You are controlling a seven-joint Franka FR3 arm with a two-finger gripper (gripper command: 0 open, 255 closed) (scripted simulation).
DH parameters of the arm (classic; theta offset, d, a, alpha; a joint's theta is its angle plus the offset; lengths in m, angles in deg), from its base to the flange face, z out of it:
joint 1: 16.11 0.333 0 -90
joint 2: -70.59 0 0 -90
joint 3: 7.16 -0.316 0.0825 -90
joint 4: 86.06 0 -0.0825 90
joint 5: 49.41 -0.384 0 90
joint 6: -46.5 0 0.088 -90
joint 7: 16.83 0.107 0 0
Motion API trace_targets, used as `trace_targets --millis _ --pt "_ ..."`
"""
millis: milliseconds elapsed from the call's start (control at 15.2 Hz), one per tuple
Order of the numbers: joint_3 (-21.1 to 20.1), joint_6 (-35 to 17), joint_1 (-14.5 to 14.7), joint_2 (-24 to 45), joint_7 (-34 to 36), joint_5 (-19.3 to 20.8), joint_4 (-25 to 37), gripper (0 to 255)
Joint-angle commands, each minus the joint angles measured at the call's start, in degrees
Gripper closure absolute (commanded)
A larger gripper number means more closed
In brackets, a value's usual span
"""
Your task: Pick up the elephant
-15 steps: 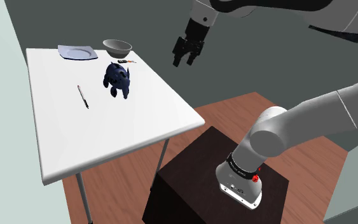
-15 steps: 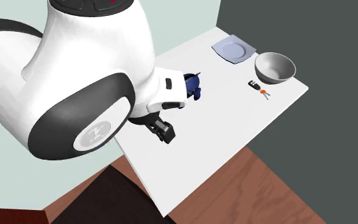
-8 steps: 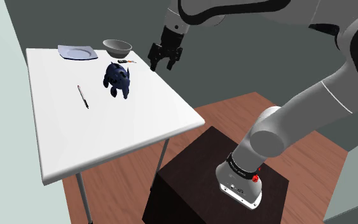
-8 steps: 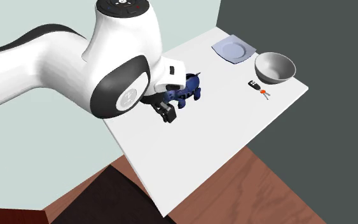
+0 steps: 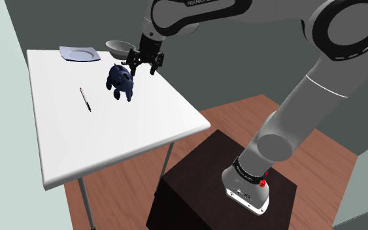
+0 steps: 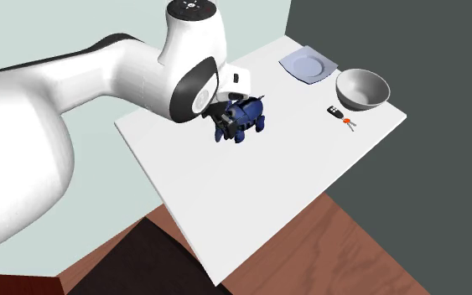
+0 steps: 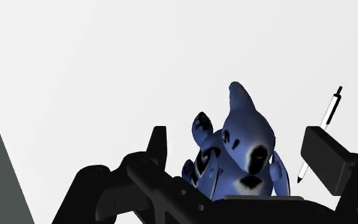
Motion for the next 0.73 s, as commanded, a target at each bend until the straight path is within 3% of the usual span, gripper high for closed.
trace_targets --millis 0,198,660 --pt "-0.75 -1.09 0.46 4.36 2.96 1.37 3.49 0" --pt "-1.09 -2.23 1.29 11.07 6.65 3.6 9.24 0" --pt "-0.92 -7.19 1.48 13.15 6.94 4.16 6.32 0"
